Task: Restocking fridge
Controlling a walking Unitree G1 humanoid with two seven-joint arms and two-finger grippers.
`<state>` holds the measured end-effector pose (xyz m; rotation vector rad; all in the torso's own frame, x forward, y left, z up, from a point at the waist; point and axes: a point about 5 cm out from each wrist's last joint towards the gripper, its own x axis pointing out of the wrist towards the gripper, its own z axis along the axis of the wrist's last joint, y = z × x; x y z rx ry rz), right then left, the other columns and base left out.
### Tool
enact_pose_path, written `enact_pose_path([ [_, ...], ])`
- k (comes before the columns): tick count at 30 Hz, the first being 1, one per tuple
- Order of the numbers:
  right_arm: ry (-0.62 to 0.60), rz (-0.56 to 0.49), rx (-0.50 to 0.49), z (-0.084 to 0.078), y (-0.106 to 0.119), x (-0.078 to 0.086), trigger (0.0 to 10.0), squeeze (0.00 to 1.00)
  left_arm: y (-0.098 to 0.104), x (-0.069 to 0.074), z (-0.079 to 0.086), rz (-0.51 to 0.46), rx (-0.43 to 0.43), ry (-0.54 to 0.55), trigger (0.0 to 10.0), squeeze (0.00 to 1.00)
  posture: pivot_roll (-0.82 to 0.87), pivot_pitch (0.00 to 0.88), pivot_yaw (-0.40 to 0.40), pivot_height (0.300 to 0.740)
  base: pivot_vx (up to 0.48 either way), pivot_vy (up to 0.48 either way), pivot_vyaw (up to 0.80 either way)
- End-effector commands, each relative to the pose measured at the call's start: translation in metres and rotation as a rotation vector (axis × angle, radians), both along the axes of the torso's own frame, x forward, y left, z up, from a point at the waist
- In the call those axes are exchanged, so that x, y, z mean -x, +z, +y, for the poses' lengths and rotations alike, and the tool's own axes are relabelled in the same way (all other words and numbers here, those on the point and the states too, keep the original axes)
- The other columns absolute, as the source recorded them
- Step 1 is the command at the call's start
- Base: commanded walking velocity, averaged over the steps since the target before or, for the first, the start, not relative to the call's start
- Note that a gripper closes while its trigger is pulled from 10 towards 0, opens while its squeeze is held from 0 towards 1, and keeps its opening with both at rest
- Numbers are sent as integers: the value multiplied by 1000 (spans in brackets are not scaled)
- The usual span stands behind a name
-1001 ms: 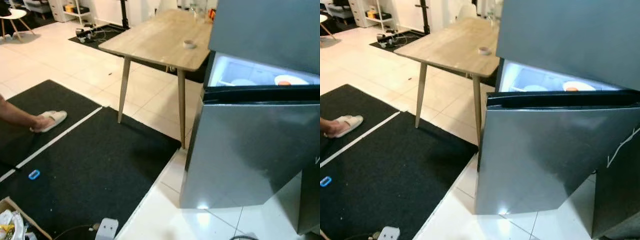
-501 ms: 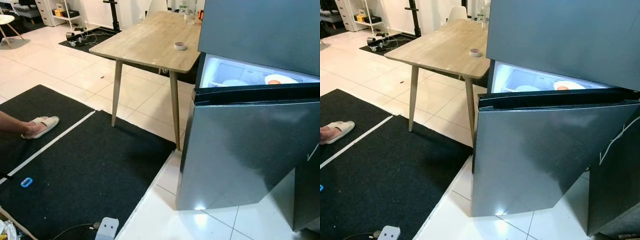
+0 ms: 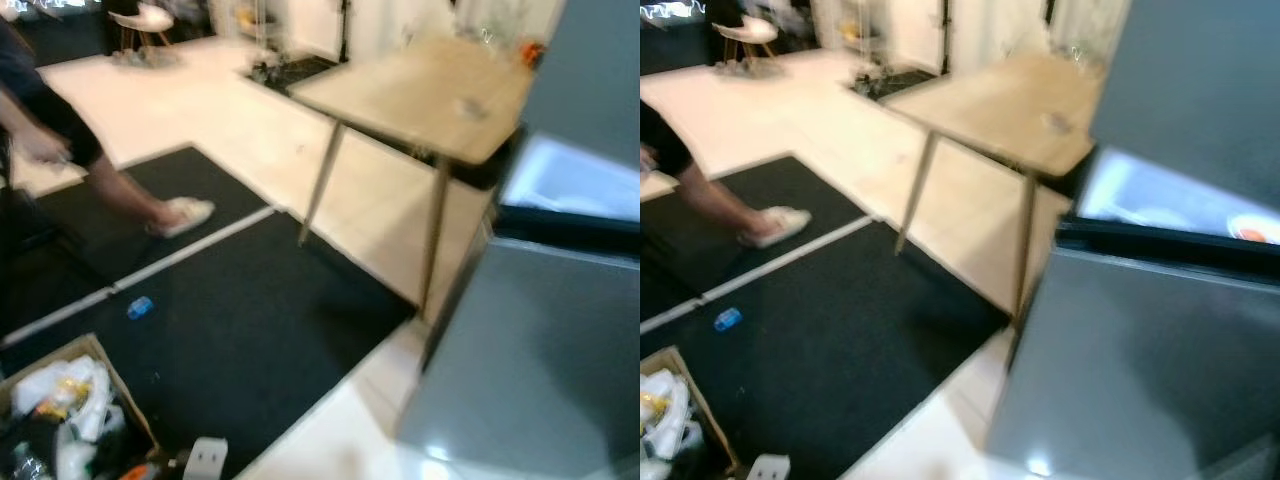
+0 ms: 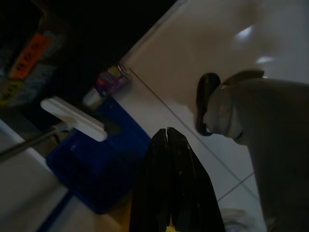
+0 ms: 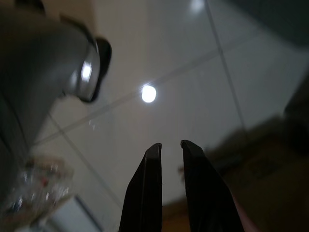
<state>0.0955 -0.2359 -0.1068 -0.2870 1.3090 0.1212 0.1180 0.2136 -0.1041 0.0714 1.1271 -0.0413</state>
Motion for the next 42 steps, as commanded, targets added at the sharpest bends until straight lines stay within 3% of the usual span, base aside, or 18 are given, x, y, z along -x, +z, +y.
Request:
enact_pose_path([
  [1, -14, 14, 25, -6, 0, 7, 10000, 0, 0, -2, -6, -4, 26, -4, 10000, 0, -6, 0, -59, 740, 0, 0, 0],
  [7, -19, 18, 31, -8, 0, 7, 10000, 0, -1, -1, -7, 1, 36, -14, 10000, 0, -9, 0, -59, 740, 0, 0, 0],
  [42, -124, -35, 50, -11, 3, -3, 10000, 0, -1, 0, -5, 12, 25, -18, 10000, 0, -11, 0, -53, 740, 297, 0, -81],
])
